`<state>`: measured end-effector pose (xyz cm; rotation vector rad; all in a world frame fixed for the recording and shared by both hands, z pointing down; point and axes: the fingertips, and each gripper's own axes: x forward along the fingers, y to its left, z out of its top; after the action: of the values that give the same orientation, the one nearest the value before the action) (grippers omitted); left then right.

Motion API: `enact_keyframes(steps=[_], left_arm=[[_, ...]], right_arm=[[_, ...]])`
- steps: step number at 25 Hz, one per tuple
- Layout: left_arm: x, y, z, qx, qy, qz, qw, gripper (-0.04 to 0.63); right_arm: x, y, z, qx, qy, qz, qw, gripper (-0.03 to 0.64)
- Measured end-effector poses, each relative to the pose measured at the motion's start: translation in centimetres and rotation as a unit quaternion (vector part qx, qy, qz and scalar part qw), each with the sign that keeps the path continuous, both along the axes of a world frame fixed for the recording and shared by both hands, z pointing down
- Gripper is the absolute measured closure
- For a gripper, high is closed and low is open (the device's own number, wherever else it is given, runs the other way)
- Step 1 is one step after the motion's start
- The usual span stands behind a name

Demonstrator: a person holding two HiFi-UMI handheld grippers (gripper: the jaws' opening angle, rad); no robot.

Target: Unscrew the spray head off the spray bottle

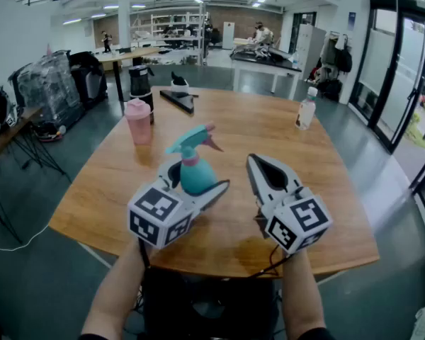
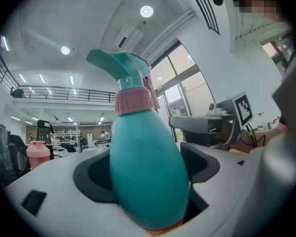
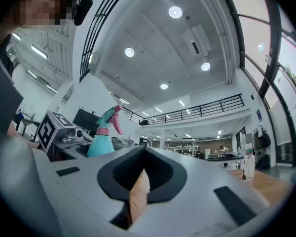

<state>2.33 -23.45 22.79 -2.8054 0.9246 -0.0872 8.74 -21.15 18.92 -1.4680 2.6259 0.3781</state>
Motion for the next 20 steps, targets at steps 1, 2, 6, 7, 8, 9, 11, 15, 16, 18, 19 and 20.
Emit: enact_keyframes(steps=[1, 2, 6, 7, 8, 9, 11, 15, 16, 18, 19, 20], left_arm=[[0.09, 0.12, -0.02, 0.000, 0.001, 0.000, 1.0000, 0.192], [0.18, 0.22, -0.04, 0.000, 0.001, 0.001, 1.0000, 0.192], [0.63, 0.49, 0.00, -0.001, 0.001, 0.006, 1.0000, 0.192], [0.71, 0.52, 0.02, -0.001, 0.000, 0.006, 1.0000, 0.192], [0.73, 0.53, 0.04, -0.001, 0.000, 0.006, 1.0000, 0.192], [0.74, 0.53, 0.06, 0.000, 0.000, 0.006, 1.0000, 0.192], [0.79, 0.58, 0.10, 0.000, -0.001, 0.006, 1.0000, 0.192], [0.93, 0.81, 0.11, -0.001, -0.004, 0.007, 1.0000, 0.192], [0.92, 0.80, 0.12, -0.001, -0.004, 0.007, 1.0000, 0.192], [0.90, 0.78, 0.15, -0.001, -0.003, 0.007, 1.0000, 0.192], [0.93, 0.77, 0.18, -0.001, -0.003, 0.008, 1.0000, 0.192], [0.96, 0.75, 0.20, -0.001, -0.003, 0.008, 1.0000, 0.192]], right_arm=[[0.09, 0.11, -0.05, -0.002, -0.005, -0.001, 1.000, 0.607], [0.18, 0.22, -0.08, -0.004, -0.010, -0.003, 1.000, 0.607], [0.53, 0.40, -0.10, -0.006, -0.022, -0.008, 1.000, 0.606], [0.58, 0.41, -0.09, -0.006, -0.022, -0.009, 1.000, 0.606], [0.58, 0.40, -0.07, -0.005, -0.021, -0.010, 1.000, 0.607], [0.57, 0.40, -0.05, -0.005, -0.020, -0.010, 1.000, 0.606], [0.60, 0.47, -0.03, -0.007, -0.019, -0.006, 1.000, 0.606], [0.67, 0.62, -0.05, -0.007, -0.018, -0.006, 1.000, 0.606], [0.66, 0.59, -0.02, -0.007, -0.017, -0.007, 1.000, 0.606], [0.71, 0.55, 0.05, -0.009, -0.016, -0.004, 1.000, 0.606], [0.73, 0.54, 0.06, -0.010, -0.016, -0.004, 1.000, 0.606], [0.73, 0.52, 0.07, -0.010, -0.016, -0.004, 1.000, 0.606]])
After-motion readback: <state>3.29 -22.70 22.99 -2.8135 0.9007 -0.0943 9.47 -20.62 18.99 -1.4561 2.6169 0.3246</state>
